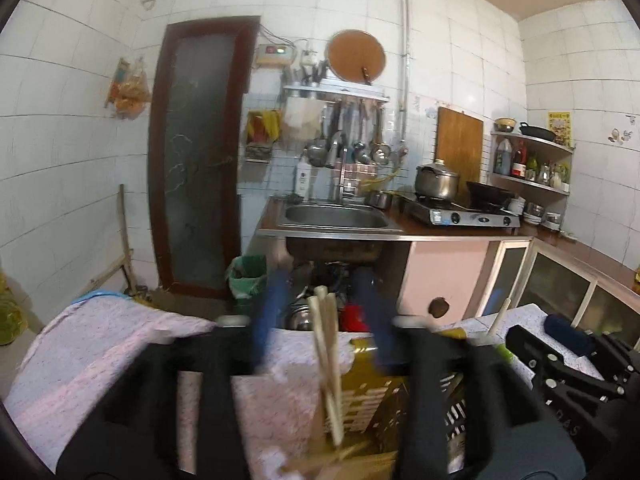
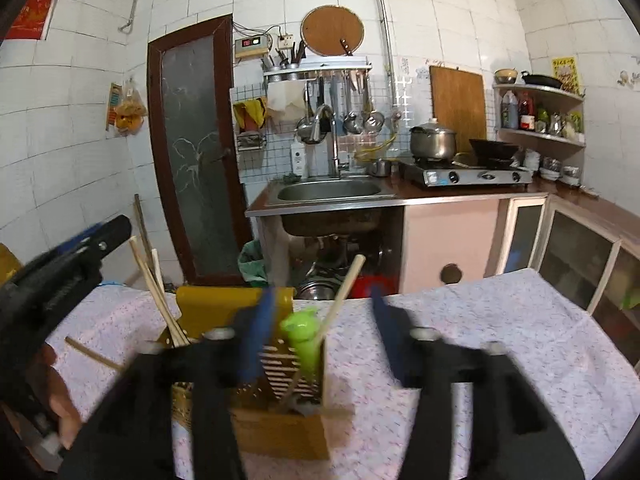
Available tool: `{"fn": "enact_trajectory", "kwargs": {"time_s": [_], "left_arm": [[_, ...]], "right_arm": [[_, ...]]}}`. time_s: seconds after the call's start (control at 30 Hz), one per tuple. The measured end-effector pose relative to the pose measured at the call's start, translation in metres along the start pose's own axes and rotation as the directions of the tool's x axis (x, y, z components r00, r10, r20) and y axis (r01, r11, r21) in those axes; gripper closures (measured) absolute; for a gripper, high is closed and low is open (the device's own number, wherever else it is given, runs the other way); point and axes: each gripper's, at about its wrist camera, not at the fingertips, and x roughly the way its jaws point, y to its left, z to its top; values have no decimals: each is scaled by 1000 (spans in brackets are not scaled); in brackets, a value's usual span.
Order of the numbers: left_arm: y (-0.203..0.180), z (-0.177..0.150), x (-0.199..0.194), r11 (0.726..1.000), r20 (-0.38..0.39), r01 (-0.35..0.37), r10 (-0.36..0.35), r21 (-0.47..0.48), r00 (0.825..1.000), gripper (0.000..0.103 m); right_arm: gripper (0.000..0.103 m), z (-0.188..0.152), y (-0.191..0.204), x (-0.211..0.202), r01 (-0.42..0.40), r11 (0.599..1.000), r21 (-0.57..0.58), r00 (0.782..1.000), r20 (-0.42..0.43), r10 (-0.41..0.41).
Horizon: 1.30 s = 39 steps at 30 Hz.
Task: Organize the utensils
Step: 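Open both tools to drop the fork and chopstick into the yellow holder, then grasp the grey spoon with the left tool while the right tool grasps a chopstick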
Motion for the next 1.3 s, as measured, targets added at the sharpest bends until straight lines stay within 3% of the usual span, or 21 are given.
{"fn": "enact_trajectory", "kwargs": {"time_s": [0.03,0.27,0.5,0.67,0.9,1.13,1.3], "left_arm": [[4,1,-13,1000,12,-11,11,1,1000,37],[31,-6,-78,999,-23,-54,54,0,998,6],[49,-61,-97,993,-194,-117,121,32,974,5],[55,-108,-93,990,-304,-127,137,54,943,5],[60,-147,-74,989,-395,-129,145,66,907,5],[57,-161,-67,991,-433,-111,134,78,891,5],[47,-163,-65,992,-445,-99,126,83,886,5]], "right_arm": [[48,1,0,-10,2,1000,-8,1000,2,-2],[34,-9,1,-70,23,999,-50,1000,20,-22],[34,-73,10,-79,5,996,-92,992,-127,-17],[34,-126,17,-62,-16,996,-90,963,-269,-9],[35,-155,31,-46,-48,989,-138,922,-387,-9],[70,-170,38,-35,-95,988,-124,879,-477,25],[87,-170,34,-35,-126,989,-79,873,-483,73]]}}
